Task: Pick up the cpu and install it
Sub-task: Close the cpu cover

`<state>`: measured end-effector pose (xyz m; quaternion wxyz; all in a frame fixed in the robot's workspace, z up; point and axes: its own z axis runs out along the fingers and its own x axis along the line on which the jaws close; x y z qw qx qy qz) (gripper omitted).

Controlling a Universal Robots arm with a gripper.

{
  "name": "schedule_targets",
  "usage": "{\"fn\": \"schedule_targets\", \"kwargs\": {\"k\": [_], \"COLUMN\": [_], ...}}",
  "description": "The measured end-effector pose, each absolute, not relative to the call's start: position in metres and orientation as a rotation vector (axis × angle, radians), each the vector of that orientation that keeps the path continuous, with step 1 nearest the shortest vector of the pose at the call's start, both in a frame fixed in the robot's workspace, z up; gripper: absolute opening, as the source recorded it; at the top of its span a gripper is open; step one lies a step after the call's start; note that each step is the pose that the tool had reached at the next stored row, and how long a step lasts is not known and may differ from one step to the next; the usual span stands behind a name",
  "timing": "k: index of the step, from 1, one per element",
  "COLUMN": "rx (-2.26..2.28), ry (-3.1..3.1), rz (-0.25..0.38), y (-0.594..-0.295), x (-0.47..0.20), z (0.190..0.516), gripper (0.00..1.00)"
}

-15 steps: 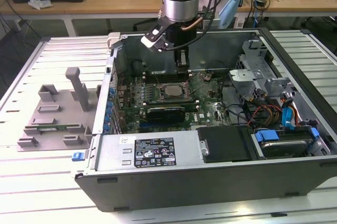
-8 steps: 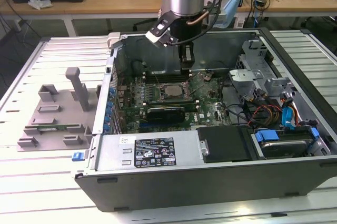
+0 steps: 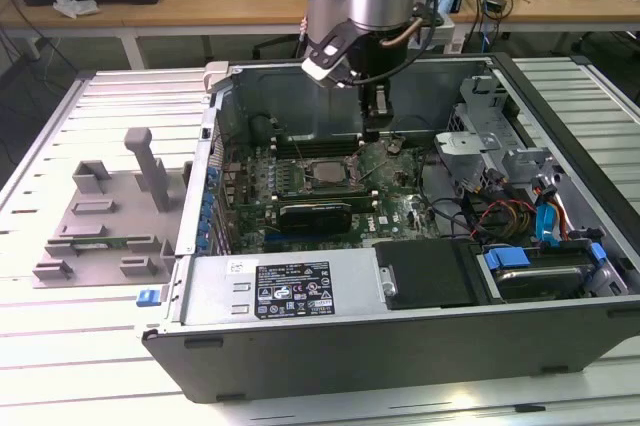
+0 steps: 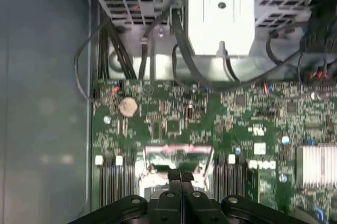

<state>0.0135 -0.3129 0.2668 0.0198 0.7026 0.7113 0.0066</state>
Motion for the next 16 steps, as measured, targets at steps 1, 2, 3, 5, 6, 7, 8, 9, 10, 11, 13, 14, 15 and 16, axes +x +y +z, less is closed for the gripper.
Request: {"fn": "schedule_targets", "kwargs": {"k": [1,2,3,5,6,7,8,9,10,11,13,14,15,16], "rx": [2.180,2.180,2.180,2.180,2.180,2.180,2.180,2.180,2.180,2.180,2.180,2.180,2.180,2.180], "ry": [2.207,2.207,2.207,2.207,2.207,2.207,2.207,2.207,2.207,2.207,2.207,2.207,2.207,2.208], "rz": [0.021,0.021,0.021,0.021,0.021,0.021,0.021,0.021,0.020,0.020,0.020,0.020,0.020,0.020], "y": [-0.313,-0.313,-0.313,-0.313,-0.313,-0.313,-0.313,-0.313,-0.313,-0.313,-0.313,-0.313,-0.313,-0.313], "x": [0.017,0.020,0.024,0.033,0.037,0.041,0.044,0.047,0.050,0.052,0.054,0.055,0.055,0.055], "z": [0.267,0.267,0.267,0.266,0.266,0.266,0.266,0.266,0.265,0.263,0.258,0.255,0.254,0.252], "gripper": [0.11,0.11,0.11,0.11,0.11,0.11,0.11,0.11,0.11,0.11,0.11,0.11,0.11,0.11]}}
